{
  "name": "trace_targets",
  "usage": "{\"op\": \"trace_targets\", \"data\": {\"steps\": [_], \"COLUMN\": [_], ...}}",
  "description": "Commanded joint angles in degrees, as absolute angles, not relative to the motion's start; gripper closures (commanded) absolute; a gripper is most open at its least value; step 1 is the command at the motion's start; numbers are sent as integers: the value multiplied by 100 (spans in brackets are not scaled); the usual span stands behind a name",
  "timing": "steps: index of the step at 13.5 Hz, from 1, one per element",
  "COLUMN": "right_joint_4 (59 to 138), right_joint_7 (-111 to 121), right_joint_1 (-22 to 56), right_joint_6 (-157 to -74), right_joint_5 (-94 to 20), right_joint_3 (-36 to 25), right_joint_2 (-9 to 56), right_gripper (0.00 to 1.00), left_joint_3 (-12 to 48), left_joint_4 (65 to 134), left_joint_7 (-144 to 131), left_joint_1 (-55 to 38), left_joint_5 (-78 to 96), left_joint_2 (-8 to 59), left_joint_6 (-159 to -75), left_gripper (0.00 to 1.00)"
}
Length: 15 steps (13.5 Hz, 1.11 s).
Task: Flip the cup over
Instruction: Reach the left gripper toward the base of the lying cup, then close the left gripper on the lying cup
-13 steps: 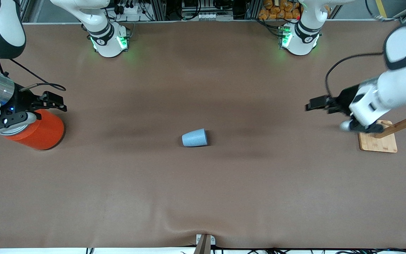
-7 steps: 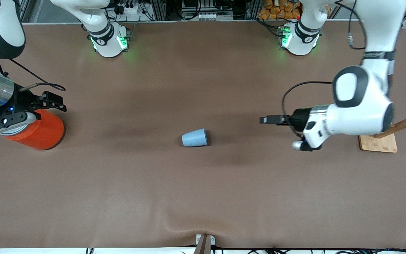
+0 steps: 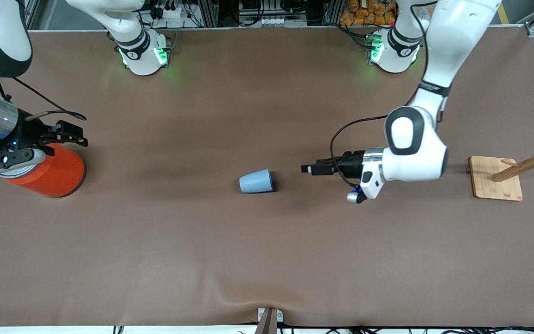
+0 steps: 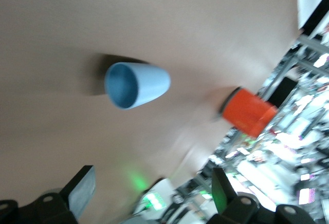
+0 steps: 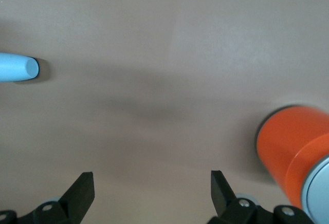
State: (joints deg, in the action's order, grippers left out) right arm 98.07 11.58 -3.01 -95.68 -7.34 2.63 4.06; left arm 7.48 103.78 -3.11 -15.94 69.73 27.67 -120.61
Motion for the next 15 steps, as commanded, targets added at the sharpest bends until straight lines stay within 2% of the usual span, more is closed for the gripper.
{"op": "trace_targets", "data": {"steps": [1, 2, 5, 9, 10, 12, 15], "right_joint_4": [9896, 9896, 9879, 9861, 9861, 9861, 9722], "right_joint_7": [497, -221, -466, -457, -440, -439, -431], "right_joint_1": [-290, -255, -237, -220, -202, -62, -70], "right_joint_6": [-9370, -9169, -9193, -9237, -9290, -9352, -9054], "right_joint_5": [-835, -861, -809, -774, -756, -441, -378], "right_joint_3": [246, 246, 264, 272, 281, 264, 98], "right_joint_2": [273, 272, 272, 264, 272, 203, -79], "right_gripper": [0, 0, 0, 0, 0, 0, 0], "left_joint_3": [730, 738, 729, 729, 721, 729, 721], "left_joint_4": [10371, 10380, 10275, 10204, 10187, 10003, 9704], "left_joint_7": [322, 691, 1263, 2293, 2311, 2390, 2531], "left_joint_1": [-1758, -1749, -1941, -2170, -2249, -2355, -2487], "left_joint_5": [7951, 8137, 8725, 9666, 9729, 9913, 10212], "left_joint_2": [3075, 3224, 3567, 4051, 4095, 4306, 4640], "left_joint_6": [-12296, -12296, -12540, -12709, -12796, -12937, -12946], "left_gripper": [0, 1, 18, 22, 28, 30, 42]}}
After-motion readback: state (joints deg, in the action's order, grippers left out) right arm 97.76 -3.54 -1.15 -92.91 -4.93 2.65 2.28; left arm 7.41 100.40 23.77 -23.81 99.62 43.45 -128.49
